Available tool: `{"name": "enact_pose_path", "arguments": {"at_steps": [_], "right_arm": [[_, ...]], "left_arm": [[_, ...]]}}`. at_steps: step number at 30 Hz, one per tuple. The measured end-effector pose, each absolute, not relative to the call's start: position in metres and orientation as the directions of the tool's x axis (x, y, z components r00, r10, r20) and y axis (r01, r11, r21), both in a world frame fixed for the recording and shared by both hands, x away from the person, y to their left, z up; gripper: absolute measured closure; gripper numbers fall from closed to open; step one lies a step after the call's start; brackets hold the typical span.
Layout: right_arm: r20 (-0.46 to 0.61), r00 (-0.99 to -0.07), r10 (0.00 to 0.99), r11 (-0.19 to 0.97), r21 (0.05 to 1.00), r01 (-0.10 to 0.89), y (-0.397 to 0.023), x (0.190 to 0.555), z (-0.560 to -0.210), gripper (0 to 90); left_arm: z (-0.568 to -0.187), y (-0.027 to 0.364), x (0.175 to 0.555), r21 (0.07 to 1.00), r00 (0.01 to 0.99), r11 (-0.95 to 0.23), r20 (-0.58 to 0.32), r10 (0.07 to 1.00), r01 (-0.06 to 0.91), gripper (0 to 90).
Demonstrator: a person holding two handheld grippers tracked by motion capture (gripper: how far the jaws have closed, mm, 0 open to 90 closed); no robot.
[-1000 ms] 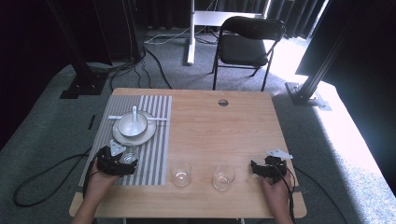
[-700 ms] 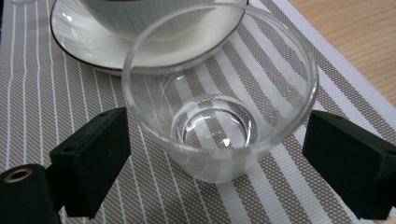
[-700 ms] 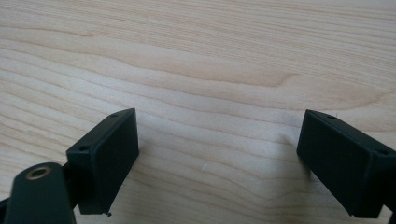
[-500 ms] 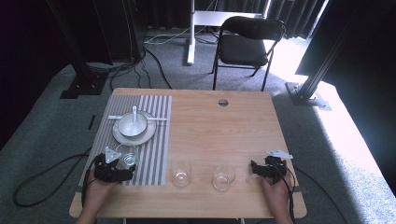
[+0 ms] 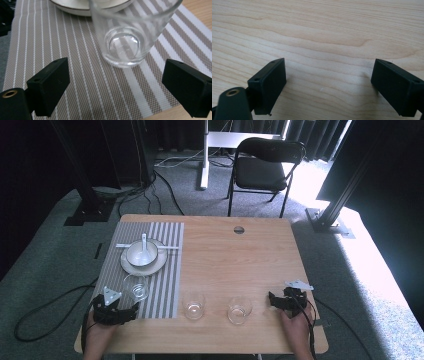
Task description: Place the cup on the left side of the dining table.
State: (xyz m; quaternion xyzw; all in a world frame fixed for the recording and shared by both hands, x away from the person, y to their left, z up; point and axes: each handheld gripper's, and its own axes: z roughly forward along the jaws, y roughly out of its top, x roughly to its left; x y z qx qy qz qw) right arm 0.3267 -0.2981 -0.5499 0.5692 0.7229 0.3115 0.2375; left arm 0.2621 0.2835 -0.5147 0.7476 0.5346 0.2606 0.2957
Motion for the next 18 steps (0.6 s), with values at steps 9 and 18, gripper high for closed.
{"name": "enact_pose_path", "arguments": {"at_steps": [9, 18], "right_arm": [[0.011, -0.239, 0.971, 0.158, 0.721, 0.675, -0.298, 0.327, -0.55, 12.2], [0.011, -0.239, 0.971, 0.158, 0.721, 0.675, -0.298, 0.327, -0.55, 12.2]], "left_arm": [[-0.524, 0.3, 0.243, 0.716, 0.27, -0.212, 0.033, 0.962, 0.665, 8.4], [-0.529, 0.315, 0.226, 0.719, 0.264, -0.202, 0.026, 0.964, 0.665, 8.4]]}}
